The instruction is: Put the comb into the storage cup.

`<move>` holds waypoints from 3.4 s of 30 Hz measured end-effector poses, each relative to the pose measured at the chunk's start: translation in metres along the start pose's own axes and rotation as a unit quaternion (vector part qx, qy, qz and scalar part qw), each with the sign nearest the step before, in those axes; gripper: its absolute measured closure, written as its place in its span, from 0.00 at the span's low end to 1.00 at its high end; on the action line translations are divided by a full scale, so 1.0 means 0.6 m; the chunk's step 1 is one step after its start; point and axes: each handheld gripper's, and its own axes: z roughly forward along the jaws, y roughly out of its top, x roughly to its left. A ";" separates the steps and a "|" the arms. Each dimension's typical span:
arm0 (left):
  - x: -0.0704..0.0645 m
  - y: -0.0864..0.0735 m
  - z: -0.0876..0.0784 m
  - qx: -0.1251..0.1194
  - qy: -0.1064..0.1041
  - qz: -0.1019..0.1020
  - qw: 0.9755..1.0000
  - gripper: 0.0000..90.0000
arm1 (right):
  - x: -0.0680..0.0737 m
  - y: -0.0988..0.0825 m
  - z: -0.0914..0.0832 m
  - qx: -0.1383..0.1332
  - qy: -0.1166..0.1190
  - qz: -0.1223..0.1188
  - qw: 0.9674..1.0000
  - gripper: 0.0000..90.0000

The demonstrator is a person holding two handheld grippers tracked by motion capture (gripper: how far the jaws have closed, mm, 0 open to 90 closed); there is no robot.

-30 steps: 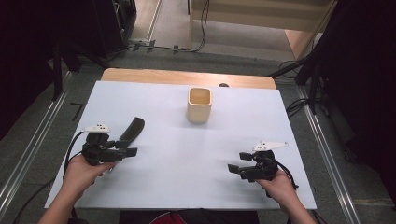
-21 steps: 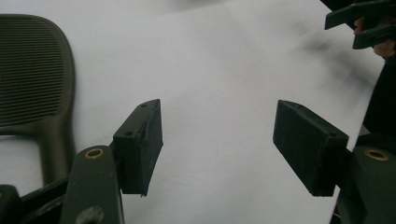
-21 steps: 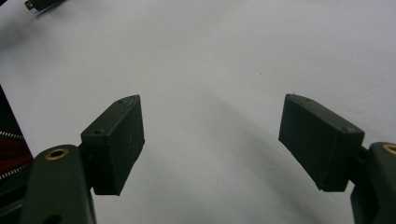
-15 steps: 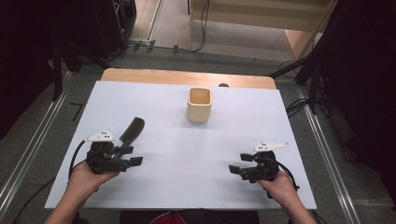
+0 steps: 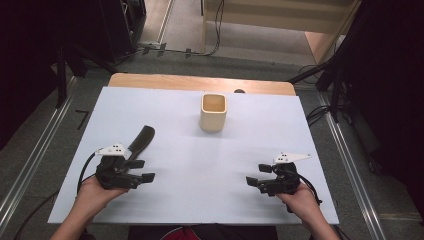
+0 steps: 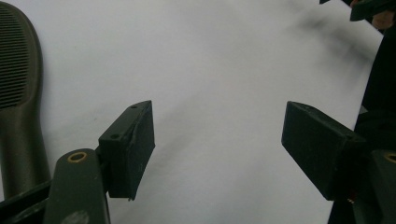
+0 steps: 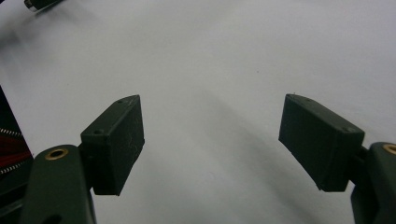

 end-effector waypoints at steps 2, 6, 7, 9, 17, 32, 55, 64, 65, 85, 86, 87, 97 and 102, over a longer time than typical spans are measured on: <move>0.002 -0.001 0.004 0.009 -0.001 0.000 1.000 0.30 | 0.001 0.000 0.002 -0.001 0.000 0.000 1.000 0.23; 0.002 0.000 0.004 0.012 0.004 0.004 1.000 0.30 | 0.003 0.001 0.005 0.004 0.002 -0.004 1.000 0.23; 0.002 0.000 0.004 0.013 0.006 0.003 1.000 0.30 | 0.003 0.001 0.005 0.004 0.002 -0.004 1.000 0.23; 0.003 0.000 0.002 0.013 0.008 0.000 1.000 0.31 | 0.003 0.001 0.005 0.004 0.002 -0.004 1.000 0.23; 0.006 0.007 -0.011 0.004 0.051 0.011 0.999 0.31 | 0.002 0.001 0.004 0.003 0.002 -0.004 1.000 0.23; 0.030 0.013 -0.044 -0.023 0.070 -0.015 0.997 0.32 | 0.003 0.002 0.003 -0.003 0.009 -0.005 1.000 0.23; 0.059 0.004 -0.065 -0.041 0.117 -0.040 0.991 0.33 | 0.001 0.002 0.002 -0.002 0.004 0.000 1.000 0.23; 0.059 -0.005 -0.054 -0.027 0.125 -0.063 0.990 0.35 | 0.001 0.002 0.002 -0.003 0.004 0.001 1.000 0.23; 0.060 -0.006 -0.053 -0.027 0.126 -0.065 0.990 0.35 | 0.001 0.002 0.001 -0.002 0.004 0.000 1.000 0.23; 0.064 -0.027 -0.041 0.007 0.150 -0.102 0.983 0.35 | 0.001 0.010 0.007 -0.005 0.007 -0.008 1.000 0.23; 0.064 -0.029 -0.041 0.010 0.153 -0.099 0.983 0.35 | 0.001 0.011 0.007 -0.003 0.007 -0.006 1.000 0.23; 0.064 -0.031 -0.039 0.007 0.157 -0.096 0.983 0.35 | 0.001 0.012 0.009 -0.004 0.009 -0.007 1.000 0.23; 0.058 -0.047 -0.029 0.017 0.177 -0.077 0.981 0.38 | 0.004 0.020 0.015 -0.002 0.013 -0.014 1.000 0.23; 0.055 -0.053 -0.023 0.014 0.180 -0.081 0.980 0.37 | 0.004 0.022 0.018 -0.003 0.014 -0.019 1.000 0.23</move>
